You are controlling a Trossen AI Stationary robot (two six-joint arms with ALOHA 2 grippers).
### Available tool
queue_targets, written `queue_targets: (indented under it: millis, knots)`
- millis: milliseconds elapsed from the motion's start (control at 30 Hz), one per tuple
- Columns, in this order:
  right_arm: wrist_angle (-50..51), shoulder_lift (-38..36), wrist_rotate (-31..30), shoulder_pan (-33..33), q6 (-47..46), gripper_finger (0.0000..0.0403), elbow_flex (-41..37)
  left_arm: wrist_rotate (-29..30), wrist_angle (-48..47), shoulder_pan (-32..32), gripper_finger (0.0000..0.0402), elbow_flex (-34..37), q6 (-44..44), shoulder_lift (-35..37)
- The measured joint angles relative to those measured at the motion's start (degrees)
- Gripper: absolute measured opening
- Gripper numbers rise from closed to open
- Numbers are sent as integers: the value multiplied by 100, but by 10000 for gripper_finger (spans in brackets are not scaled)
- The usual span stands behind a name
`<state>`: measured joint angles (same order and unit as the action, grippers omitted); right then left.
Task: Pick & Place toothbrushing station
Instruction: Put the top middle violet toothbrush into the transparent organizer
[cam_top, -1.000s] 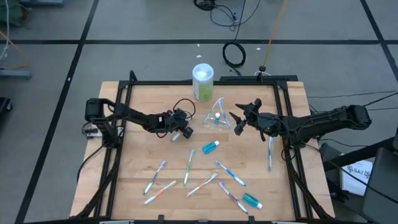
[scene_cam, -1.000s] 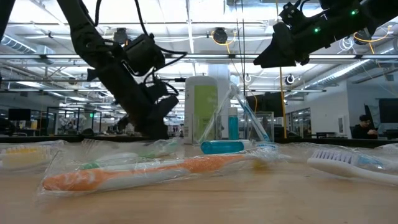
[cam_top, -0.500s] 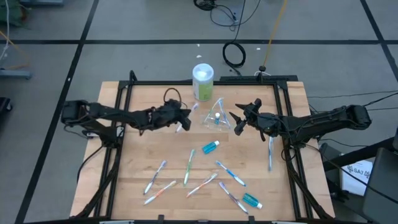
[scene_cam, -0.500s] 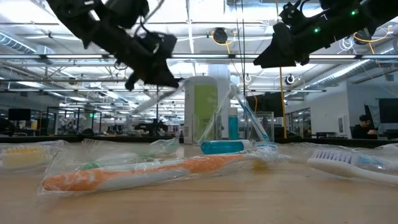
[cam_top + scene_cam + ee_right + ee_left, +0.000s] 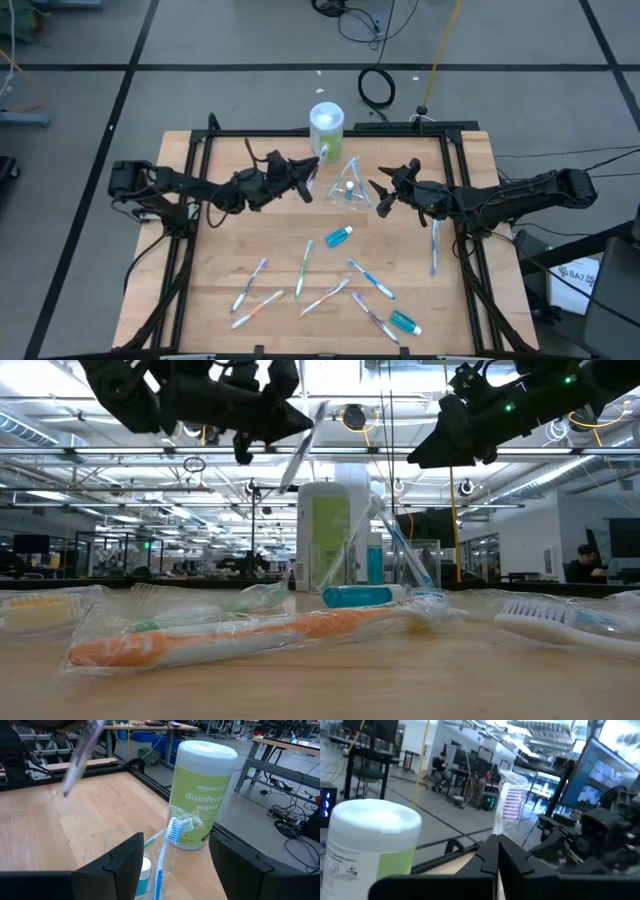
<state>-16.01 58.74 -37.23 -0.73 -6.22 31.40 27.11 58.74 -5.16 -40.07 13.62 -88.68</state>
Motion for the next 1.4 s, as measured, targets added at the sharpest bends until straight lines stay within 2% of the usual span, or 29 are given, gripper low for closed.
queue_targets:
  millis: [233,500,767,1067,1267,1400]
  knots:
    - [-1,0,2,0,0,217,0,-7,1279,-139,2,-234,-444,-911]
    - [-24,0,0,0,2,217,0,-140,1240,-232,2,-1273,-1099,-1941]
    - [0,-1,0,0,269,217,0,674,1194,-232,1,-1451,-1466,-2514]
    - [0,0,2,0,282,217,0,942,173,-81,1,-1436,-1334,-2647]
    - [0,0,2,0,281,217,0,1291,-217,57,1,-1434,-1802,-2645]
    - [0,0,2,0,282,217,0,1311,-580,82,7,-1434,-1702,-2643]
